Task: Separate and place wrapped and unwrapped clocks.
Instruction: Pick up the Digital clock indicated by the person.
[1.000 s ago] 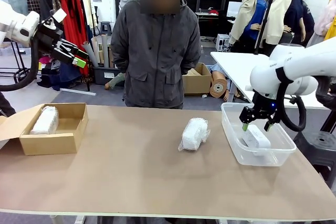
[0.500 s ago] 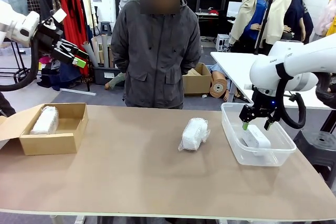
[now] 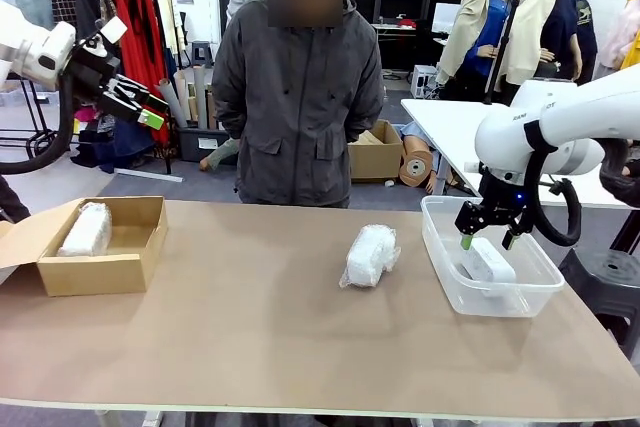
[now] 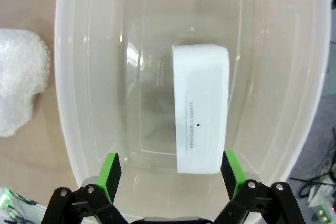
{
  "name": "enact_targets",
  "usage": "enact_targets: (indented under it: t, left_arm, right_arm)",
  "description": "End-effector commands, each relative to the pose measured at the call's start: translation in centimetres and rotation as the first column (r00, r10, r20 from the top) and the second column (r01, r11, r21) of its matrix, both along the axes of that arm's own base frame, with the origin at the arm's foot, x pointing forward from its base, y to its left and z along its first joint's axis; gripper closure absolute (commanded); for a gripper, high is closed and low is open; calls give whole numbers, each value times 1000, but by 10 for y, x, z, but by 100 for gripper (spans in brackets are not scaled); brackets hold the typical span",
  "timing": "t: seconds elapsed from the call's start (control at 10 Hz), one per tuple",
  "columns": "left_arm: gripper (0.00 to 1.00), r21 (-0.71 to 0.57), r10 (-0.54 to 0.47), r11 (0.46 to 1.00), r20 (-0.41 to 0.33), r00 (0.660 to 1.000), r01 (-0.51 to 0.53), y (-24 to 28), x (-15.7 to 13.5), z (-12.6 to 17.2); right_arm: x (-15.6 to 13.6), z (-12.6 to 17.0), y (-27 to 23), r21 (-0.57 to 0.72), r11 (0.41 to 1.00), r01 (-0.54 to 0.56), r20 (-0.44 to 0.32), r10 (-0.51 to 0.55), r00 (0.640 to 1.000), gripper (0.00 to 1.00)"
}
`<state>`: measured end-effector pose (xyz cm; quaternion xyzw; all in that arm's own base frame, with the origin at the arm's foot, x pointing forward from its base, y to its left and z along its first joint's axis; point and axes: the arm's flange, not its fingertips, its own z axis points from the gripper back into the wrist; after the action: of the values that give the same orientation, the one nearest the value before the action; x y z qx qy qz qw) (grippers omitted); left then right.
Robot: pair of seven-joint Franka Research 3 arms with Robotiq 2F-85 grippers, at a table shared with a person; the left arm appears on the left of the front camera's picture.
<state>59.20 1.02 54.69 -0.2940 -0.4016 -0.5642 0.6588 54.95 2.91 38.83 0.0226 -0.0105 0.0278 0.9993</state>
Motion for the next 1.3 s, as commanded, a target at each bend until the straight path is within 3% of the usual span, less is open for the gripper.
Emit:
enact_targets:
  t: [0.0,0.2,0.4,0.5,0.7,0.9,1.0,1.2]
  left_arm:
    - [0,-13,4,1000,4,1000,-3,-1,0,1]
    - [0,-13,4,1000,4,1000,-3,-1,0,1]
    - [0,-13,4,1000,4,1000,-3,-1,0,1]
    - [0,-13,4,1000,4,1000,-3,-1,0,1]
    - [0,-13,4,1000,4,1000,-3,-1,0,1]
    - [0,-13,4,1000,4,1000,-3,-1,0,1]
    - [0,-13,4,1000,4,1000,-3,-1,0,1]
    - [0,-13,4,1000,4,1000,-3,-1,0,1]
  right_arm:
    - [-4,19,5,82,986,-147,-62,152,986,0]
    - [-11,42,18,166,930,-329,-102,348,932,0]
    - [-12,67,36,274,838,-472,-26,497,867,0]
    - [-14,87,42,347,757,-554,1,590,808,0]
    - [-28,114,63,382,591,-711,34,759,650,0]
    - [-34,126,70,328,496,-804,165,808,566,0]
    - [-36,129,73,322,436,-840,275,806,524,0]
    - [-37,135,75,319,367,-874,348,813,468,0]
